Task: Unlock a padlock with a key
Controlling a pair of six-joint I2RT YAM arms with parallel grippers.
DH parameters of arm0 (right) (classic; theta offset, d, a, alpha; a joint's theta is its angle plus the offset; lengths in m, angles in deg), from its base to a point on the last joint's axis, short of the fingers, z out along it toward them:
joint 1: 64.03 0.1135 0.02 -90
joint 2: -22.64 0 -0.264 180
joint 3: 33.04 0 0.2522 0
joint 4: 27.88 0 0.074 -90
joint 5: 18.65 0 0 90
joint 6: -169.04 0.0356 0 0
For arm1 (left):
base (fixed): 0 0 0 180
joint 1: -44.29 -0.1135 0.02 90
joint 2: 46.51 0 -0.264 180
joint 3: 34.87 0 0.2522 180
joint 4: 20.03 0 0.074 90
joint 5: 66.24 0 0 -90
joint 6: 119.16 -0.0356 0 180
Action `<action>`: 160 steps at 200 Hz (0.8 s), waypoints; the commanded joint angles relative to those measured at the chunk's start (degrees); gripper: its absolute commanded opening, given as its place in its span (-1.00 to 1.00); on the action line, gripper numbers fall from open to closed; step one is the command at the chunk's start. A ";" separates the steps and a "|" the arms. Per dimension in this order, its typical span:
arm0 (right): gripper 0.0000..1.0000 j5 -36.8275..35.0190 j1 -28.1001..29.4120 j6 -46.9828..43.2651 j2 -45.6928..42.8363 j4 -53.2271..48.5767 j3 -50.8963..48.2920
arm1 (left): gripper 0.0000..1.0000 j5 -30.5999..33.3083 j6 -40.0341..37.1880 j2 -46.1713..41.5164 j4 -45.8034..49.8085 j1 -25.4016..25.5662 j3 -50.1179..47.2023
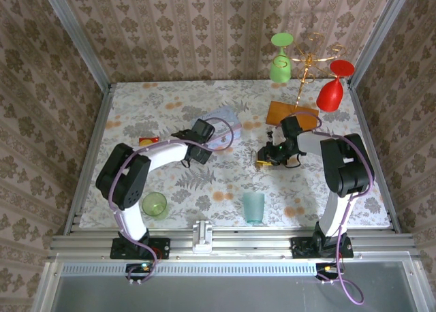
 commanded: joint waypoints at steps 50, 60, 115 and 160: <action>-0.32 -16.18 2.89 -0.97 -1.95 -6.17 0.40 | 1.00 -1.33 2.12 3.73 0.21 -5.08 5.31; -0.32 -16.31 2.95 -0.78 -2.02 -5.74 0.18 | 1.00 -1.81 1.99 4.62 0.71 -5.88 6.35; -0.25 -17.31 2.93 0.30 -2.43 -4.58 -0.36 | 1.00 -6.74 2.86 4.42 1.23 -9.96 9.02; -0.14 -19.12 2.96 0.94 -4.73 -3.78 -0.04 | 1.00 -11.76 4.75 3.22 -0.43 -13.21 7.85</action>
